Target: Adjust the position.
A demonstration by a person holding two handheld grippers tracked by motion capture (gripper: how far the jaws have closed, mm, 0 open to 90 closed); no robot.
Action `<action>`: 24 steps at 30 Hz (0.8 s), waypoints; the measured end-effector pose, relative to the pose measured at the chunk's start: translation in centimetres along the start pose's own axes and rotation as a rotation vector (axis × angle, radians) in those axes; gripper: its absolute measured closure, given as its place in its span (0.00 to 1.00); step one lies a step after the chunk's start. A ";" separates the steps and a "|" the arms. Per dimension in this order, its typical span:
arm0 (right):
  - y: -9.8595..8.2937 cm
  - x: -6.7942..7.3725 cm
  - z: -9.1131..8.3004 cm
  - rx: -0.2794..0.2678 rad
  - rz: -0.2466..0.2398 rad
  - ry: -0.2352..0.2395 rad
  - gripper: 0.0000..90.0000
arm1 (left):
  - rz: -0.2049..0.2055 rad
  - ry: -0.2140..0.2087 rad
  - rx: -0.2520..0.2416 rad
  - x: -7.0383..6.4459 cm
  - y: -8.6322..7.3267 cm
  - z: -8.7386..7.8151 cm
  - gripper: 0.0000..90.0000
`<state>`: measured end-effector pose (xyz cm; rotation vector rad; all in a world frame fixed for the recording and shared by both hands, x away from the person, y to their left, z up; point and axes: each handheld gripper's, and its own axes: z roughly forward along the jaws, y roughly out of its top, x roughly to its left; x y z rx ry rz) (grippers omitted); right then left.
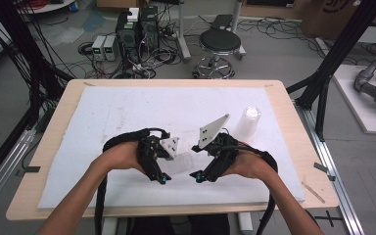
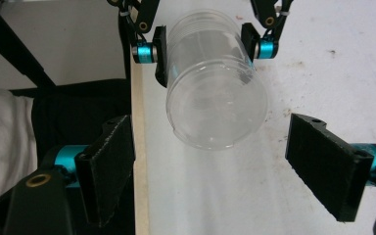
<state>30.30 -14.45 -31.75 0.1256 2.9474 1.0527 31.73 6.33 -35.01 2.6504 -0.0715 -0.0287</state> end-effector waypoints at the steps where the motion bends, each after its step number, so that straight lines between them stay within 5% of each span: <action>1: 0.1 0.0 0.1 0.008 0.002 0.004 0.21 | 0.003 0.001 0.006 0.0 0.1 0.1 0.37; 9: 0.3 0.1 0.7 0.047 -0.013 0.004 0.21 | 0.008 -0.002 0.022 -0.1 0.3 0.4 0.37; 24: 0.5 0.1 1.2 0.035 -0.014 -0.002 0.26 | 0.014 -0.014 0.023 0.0 0.5 0.6 0.37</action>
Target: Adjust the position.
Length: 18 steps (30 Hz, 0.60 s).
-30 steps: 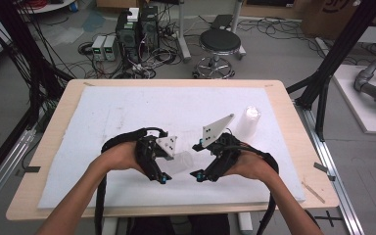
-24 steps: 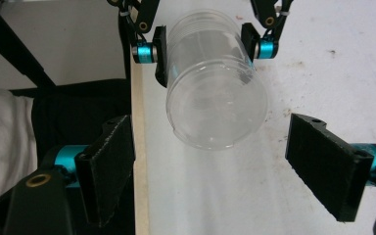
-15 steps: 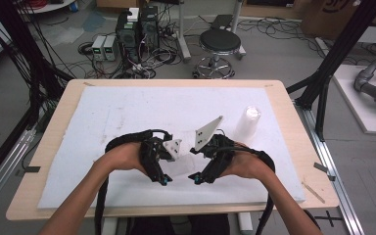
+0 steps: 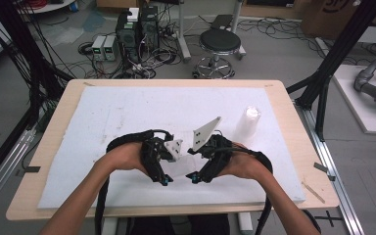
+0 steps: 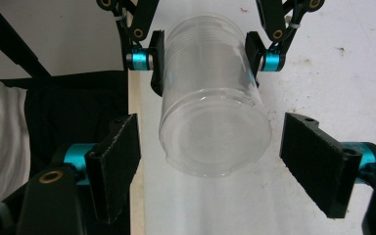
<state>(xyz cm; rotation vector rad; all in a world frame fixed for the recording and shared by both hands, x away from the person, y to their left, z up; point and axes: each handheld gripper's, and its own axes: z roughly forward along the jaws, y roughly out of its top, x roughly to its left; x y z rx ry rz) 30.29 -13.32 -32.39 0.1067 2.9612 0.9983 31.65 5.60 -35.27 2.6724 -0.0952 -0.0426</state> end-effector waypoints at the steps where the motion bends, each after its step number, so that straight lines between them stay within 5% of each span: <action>1: 0.0 -0.1 0.1 -0.001 -0.007 0.000 0.27 | -0.001 0.000 -0.002 0.0 0.0 0.0 0.37; 12: 0.1 -0.2 0.5 -0.012 -0.014 0.003 0.45 | 0.001 -0.001 -0.010 0.0 0.1 -0.1 0.38; 18: 0.1 -0.2 0.6 -0.014 -0.015 0.002 0.47 | 0.000 -0.002 -0.005 0.0 0.1 -0.1 0.38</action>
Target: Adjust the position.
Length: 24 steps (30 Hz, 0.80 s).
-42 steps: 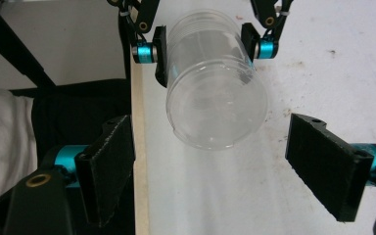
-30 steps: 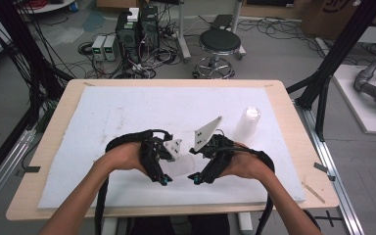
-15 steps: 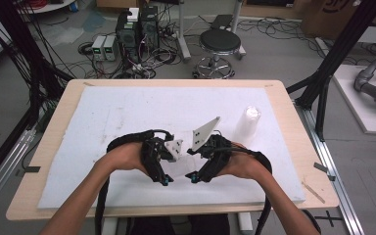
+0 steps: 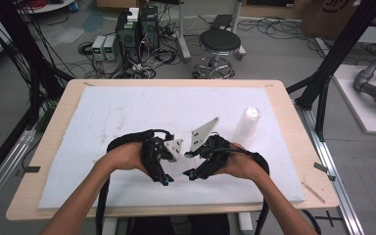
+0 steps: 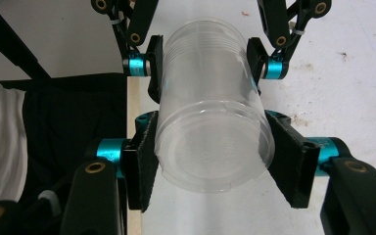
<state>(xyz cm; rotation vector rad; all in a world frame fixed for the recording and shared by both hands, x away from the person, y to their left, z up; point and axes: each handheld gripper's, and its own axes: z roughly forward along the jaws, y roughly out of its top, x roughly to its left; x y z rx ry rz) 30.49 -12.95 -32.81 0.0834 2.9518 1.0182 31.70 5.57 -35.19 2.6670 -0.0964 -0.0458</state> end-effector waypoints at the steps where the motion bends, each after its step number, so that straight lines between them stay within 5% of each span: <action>1: 0.0 0.0 0.0 0.000 0.003 0.003 0.47 | -0.001 -0.001 -0.001 0.0 0.0 0.0 0.38; 10: -0.1 0.0 0.0 0.007 0.006 -0.006 0.48 | -0.003 0.002 -0.004 0.1 0.0 0.2 0.35; 17: -0.5 -0.1 -0.2 -0.010 0.003 -0.020 0.48 | -0.030 0.024 -0.060 0.2 0.0 -0.2 0.14; 24: -1.1 0.0 -0.5 -0.022 0.019 -0.025 0.48 | -0.063 0.017 -0.116 0.2 -0.3 -0.6 0.13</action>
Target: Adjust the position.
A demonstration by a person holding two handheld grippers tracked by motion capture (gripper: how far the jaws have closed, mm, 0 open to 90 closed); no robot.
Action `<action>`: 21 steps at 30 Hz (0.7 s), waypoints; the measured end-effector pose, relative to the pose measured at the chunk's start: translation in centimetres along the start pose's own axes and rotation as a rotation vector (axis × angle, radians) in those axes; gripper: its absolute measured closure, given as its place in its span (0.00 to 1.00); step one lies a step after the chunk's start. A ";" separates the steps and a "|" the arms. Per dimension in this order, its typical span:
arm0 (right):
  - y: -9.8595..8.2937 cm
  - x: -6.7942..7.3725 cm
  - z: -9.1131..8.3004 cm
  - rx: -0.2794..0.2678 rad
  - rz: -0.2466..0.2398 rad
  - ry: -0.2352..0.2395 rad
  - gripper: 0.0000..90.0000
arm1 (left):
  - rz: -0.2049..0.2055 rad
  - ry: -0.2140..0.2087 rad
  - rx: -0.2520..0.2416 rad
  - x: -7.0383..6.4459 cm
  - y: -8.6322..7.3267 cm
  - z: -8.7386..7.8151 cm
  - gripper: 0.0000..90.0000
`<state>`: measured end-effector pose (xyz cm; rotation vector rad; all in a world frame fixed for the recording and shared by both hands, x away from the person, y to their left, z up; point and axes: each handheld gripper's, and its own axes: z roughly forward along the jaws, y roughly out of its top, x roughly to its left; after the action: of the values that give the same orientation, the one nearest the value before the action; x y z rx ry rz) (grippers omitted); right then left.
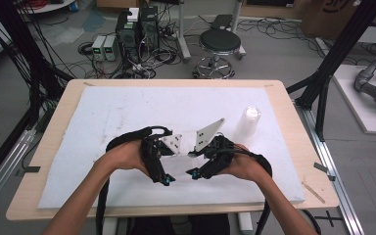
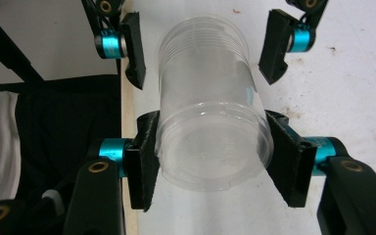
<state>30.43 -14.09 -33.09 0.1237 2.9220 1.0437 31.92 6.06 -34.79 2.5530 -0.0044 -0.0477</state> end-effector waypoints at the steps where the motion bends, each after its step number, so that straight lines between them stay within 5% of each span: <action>1: -0.1 0.0 -0.1 -0.008 0.001 -0.001 0.48 | -0.024 0.000 -0.029 0.0 -0.2 0.0 0.13; 13: -3.6 -0.3 -1.7 -0.233 0.063 -0.008 0.48 | -0.125 0.109 -0.455 -1.1 -5.4 -0.8 0.12; 16: -4.6 -0.4 -1.8 -0.288 0.083 -0.010 0.48 | -0.153 0.140 -0.533 -1.4 -6.4 -0.7 0.08; 21: -5.6 -0.1 -1.6 -0.361 0.093 -0.025 0.48 | -0.173 0.130 -0.646 -1.8 -7.4 -0.2 0.08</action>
<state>30.11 -19.48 -35.41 0.2590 2.6724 1.5473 30.06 12.35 -38.61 1.9004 0.2433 0.0442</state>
